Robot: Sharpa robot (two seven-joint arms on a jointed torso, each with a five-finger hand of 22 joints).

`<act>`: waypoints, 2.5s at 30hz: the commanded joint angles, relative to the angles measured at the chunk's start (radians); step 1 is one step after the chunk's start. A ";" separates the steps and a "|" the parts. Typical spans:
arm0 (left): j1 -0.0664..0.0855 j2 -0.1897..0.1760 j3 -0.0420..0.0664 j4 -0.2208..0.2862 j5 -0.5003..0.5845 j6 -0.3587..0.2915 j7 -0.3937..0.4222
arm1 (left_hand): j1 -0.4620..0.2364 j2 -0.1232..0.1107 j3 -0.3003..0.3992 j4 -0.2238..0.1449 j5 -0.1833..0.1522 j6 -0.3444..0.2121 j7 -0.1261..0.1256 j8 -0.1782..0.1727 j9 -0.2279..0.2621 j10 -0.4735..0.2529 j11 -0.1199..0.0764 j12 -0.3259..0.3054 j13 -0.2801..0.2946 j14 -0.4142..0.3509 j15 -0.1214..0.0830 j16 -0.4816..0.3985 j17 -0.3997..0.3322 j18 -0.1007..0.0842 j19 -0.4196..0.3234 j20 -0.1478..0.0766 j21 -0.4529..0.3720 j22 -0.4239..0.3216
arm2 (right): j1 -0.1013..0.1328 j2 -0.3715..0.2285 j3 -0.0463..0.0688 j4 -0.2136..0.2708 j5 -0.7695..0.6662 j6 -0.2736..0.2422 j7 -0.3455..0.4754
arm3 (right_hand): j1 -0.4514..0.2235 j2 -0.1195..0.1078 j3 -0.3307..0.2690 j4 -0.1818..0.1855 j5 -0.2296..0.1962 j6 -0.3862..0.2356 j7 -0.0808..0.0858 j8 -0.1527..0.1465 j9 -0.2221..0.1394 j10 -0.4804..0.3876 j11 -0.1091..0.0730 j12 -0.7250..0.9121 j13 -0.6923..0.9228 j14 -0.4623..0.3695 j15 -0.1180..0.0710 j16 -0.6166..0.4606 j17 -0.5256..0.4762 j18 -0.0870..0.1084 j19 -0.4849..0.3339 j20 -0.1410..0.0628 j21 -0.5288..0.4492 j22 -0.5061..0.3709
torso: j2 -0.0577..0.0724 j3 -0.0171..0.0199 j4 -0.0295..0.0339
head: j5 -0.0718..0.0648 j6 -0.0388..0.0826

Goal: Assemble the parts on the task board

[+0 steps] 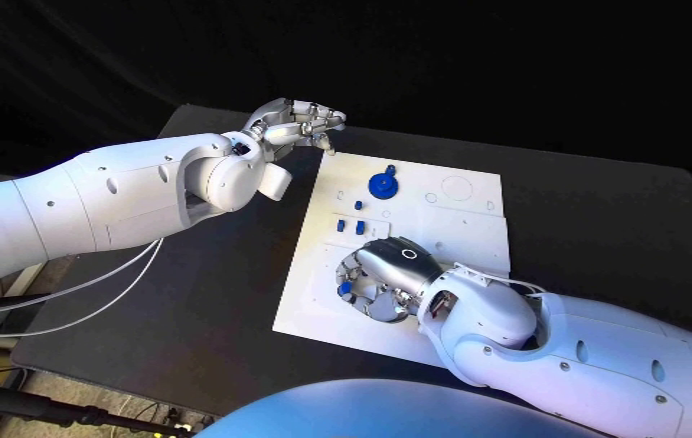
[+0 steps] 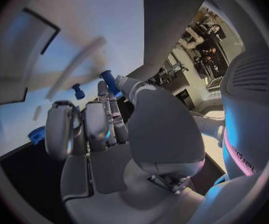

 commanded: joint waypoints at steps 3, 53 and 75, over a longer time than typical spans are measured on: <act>0.001 0.001 0.001 0.002 0.002 0.018 0.003 | -0.002 0.007 -0.007 0.001 0.002 -0.006 0.002 -0.005 0.001 -0.005 -0.001 0.005 0.001 -0.006 0.004 -0.006 -0.001 0.013 0.002 0.005 -0.006 -0.001 | -0.001 0.005 -0.001 -0.002 -0.034 0.059 -0.032 | -0.013 -0.013 -0.012 0.002 -0.001 -0.031 -0.003 -0.025 -0.014 0.006 0.003 -0.004 0.005 0.001 0.002 0.004 0.003 -0.009 0.029 -0.001 -0.005 0.175 | 0.000 -0.0005 0.0014 | -0.001 0.000; 0.000 -0.003 -0.008 -0.008 0.001 0.033 -0.007 | -0.003 0.009 -0.010 0.005 0.002 -0.007 0.002 -0.005 0.001 -0.008 -0.001 0.007 0.001 -0.005 0.004 -0.005 -0.001 0.013 0.004 0.005 -0.009 -0.003 | 0.131 -0.445 0.011 0.151 0.691 0.010 0.180 | 0.017 -0.010 -0.246 0.115 0.101 -0.138 -0.057 0.409 0.225 -0.028 -0.063 0.892 0.870 0.051 -0.048 0.191 0.290 -0.024 0.053 -0.044 0.077 0.212 | -0.009 -0.0004 -0.0070 | -0.110 0.038; 0.000 0.010 -0.010 -0.017 0.001 0.031 -0.013 | -0.004 0.010 -0.010 0.007 0.002 -0.006 0.002 -0.005 0.002 -0.008 -0.001 0.009 0.001 -0.007 0.004 -0.006 -0.001 0.013 0.004 0.005 -0.010 -0.005 | 0.117 -0.642 -0.023 0.255 0.322 0.078 -0.161 | -0.204 0.046 -0.410 0.129 0.199 -0.175 -0.037 0.309 0.146 0.358 -0.049 1.293 1.397 0.110 -0.036 0.333 0.555 -0.062 0.105 -0.039 0.279 0.263 | -0.012 -0.0022 -0.0122 | -0.214 0.019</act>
